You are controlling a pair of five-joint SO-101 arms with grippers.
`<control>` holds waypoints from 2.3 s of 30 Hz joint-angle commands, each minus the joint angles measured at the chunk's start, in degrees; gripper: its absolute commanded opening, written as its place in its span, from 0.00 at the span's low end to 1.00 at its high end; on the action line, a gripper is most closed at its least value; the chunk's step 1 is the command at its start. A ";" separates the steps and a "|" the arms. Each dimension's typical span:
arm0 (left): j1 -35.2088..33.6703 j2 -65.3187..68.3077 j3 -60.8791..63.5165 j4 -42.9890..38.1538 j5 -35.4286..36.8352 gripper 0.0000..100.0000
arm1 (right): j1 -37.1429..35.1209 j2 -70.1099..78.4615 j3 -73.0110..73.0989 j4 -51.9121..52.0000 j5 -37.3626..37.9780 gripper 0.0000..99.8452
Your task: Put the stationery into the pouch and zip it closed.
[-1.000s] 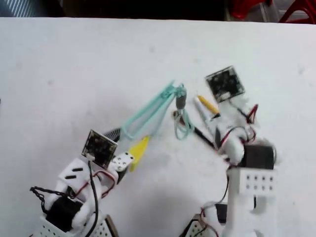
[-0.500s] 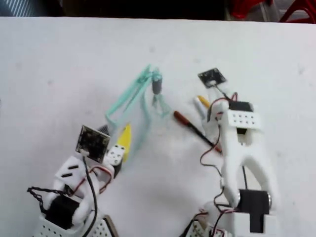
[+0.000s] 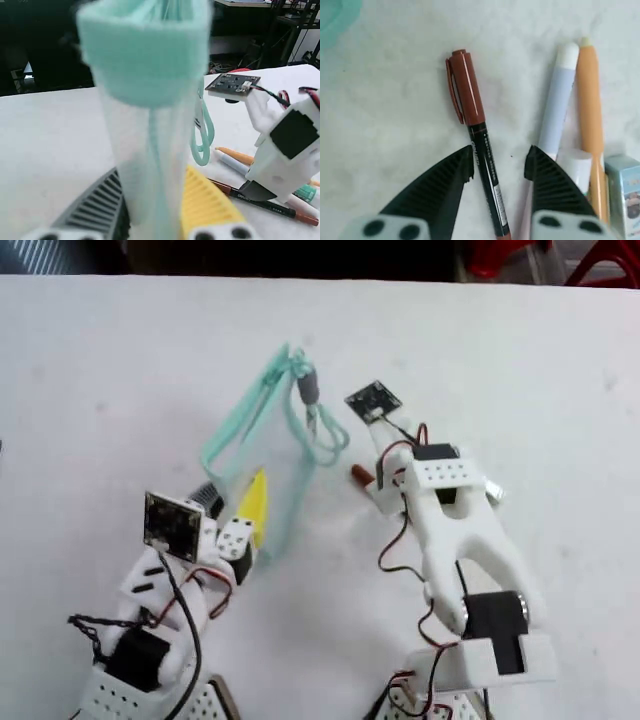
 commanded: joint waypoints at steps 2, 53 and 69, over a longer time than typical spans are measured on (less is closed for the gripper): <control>-0.31 -0.22 2.02 -7.21 0.79 0.05 | 0.48 3.47 -2.46 -3.12 0.62 0.15; 0.66 -0.22 -1.05 1.67 0.88 0.06 | 0.22 5.23 -2.20 -2.95 0.70 0.02; 0.66 -0.22 -0.70 1.76 0.88 0.06 | 0.66 5.23 -2.02 -2.86 0.26 0.02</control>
